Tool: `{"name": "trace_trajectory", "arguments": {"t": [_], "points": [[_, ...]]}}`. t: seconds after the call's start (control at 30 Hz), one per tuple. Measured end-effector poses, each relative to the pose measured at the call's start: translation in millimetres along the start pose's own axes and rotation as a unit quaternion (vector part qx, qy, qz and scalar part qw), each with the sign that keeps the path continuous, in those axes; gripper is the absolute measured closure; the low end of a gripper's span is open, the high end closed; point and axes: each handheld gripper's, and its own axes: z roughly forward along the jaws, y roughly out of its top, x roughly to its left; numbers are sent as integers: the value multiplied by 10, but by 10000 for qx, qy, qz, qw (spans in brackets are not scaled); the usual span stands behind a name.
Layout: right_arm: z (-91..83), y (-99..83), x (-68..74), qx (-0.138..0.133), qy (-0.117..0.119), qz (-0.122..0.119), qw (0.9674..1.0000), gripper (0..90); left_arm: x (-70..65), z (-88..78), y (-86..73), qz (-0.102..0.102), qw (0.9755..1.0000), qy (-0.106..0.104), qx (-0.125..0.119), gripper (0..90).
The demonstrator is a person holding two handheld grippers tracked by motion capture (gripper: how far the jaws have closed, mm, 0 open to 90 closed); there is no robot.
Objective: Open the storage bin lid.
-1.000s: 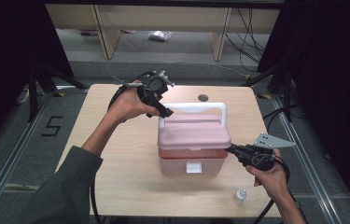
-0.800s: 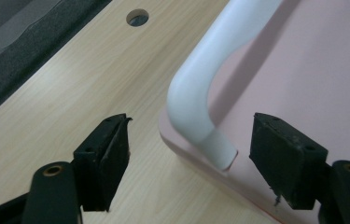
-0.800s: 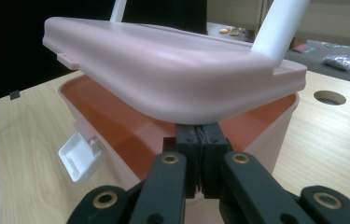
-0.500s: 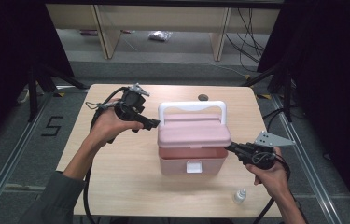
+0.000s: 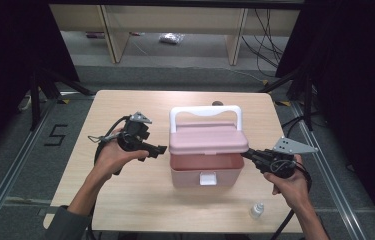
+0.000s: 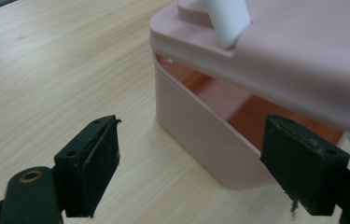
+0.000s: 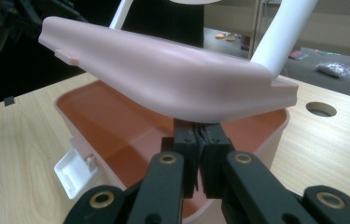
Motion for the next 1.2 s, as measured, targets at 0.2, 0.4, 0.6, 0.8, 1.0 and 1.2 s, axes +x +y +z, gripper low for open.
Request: {"name": "trace_trajectory", "arguments": {"t": [0.2, 0.4, 0.6, 0.8, 1.0, 1.2], "points": [[1, 21, -11, -14, 5, -30, 10000, 877, -110, 61, -128, -223, 9996, -131, -116, 201], [6, 39, -5, 32, -14, -24, 10000, 877, -197, 200, -200, -295, 9993, -66, -218, 234], [19, 42, -16, -20, 31, -37, 10000, 877, -256, 275, -208, -247, 9994, -51, -253, 293], [47, 51, -21, -87, -49, -51, 9999, 875, -308, 373, -246, -141, 9994, 6, -332, 434], [49, 74, -22, -1, 16, 21, 10000, 874, -346, 431, -273, -113, 9989, -51, -452, 541], [64, 113, -29, 7, -20, 34, 10000, 874, -345, 415, -297, -207, 9986, -99, -471, 558]]}}
